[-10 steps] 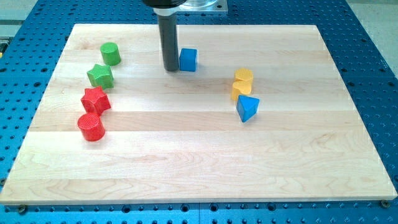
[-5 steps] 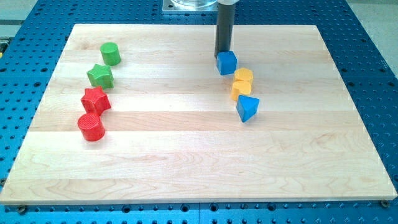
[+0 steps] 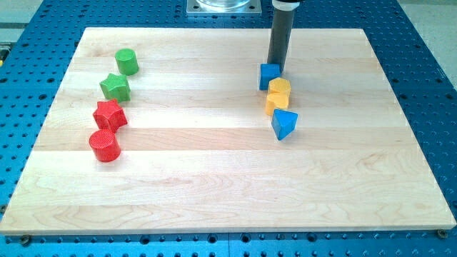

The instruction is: Move cube above hexagon

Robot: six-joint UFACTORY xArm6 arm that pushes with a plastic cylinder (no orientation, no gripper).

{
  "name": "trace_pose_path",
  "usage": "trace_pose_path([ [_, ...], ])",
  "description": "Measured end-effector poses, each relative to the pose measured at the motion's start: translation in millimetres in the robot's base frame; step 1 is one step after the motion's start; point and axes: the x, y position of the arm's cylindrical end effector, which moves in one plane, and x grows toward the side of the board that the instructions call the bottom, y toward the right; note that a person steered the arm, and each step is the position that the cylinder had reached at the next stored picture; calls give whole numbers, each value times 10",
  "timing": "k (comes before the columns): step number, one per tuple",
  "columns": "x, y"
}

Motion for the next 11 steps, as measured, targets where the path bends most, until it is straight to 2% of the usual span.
trace_pose_path([
  [1, -6, 22],
  [2, -149, -627],
  [3, 291, -757],
  [7, 307, -316],
  [8, 289, -451],
  [9, -156, -369],
  [10, -324, 97],
  [11, 112, 426],
])
